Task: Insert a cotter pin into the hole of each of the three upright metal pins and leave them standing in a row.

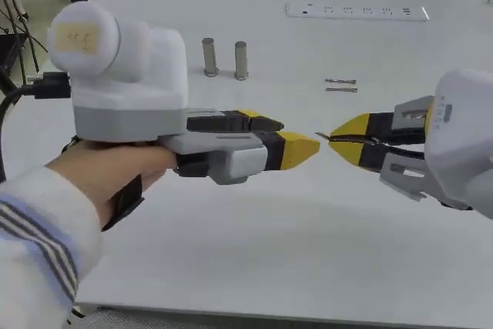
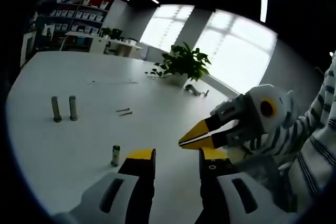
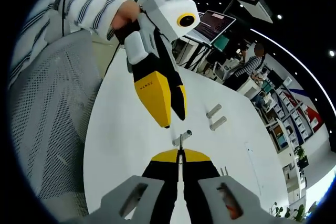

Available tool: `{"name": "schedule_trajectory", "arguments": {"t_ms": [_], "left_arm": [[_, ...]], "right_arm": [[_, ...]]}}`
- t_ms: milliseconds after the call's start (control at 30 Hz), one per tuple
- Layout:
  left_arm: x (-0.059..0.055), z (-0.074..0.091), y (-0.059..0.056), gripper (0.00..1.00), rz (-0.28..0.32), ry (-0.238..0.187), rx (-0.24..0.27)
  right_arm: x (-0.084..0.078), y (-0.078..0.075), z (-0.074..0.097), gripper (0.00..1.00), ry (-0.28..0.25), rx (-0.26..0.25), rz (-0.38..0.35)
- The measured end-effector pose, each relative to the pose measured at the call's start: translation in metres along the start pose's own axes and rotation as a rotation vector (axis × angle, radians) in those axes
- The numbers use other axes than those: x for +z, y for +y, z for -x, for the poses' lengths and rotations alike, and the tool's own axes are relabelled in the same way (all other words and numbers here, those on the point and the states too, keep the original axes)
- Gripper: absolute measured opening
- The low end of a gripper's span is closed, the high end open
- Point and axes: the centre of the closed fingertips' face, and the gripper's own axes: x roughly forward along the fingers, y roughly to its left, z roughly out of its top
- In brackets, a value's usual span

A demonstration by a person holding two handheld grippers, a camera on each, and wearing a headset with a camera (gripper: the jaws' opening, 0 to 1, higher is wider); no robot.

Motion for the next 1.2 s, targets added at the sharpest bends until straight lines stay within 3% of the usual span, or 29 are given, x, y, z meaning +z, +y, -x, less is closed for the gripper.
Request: {"name": "schedule_trajectory", "arguments": {"t_ms": [800, 1200], "left_arm": [[-0.01, -0.01, -0.005, 0.05, 0.004, 0.059, -0.02], [-0.012, -0.01, -0.009, 0.0, 0.016, 0.067, -0.041]], "right_arm": [[0.01, 0.009, 0.002, 0.0, -0.013, 0.006, 0.05], [0.014, 0.012, 0.0, 0.0, -0.021, 0.016, 0.059]]}}
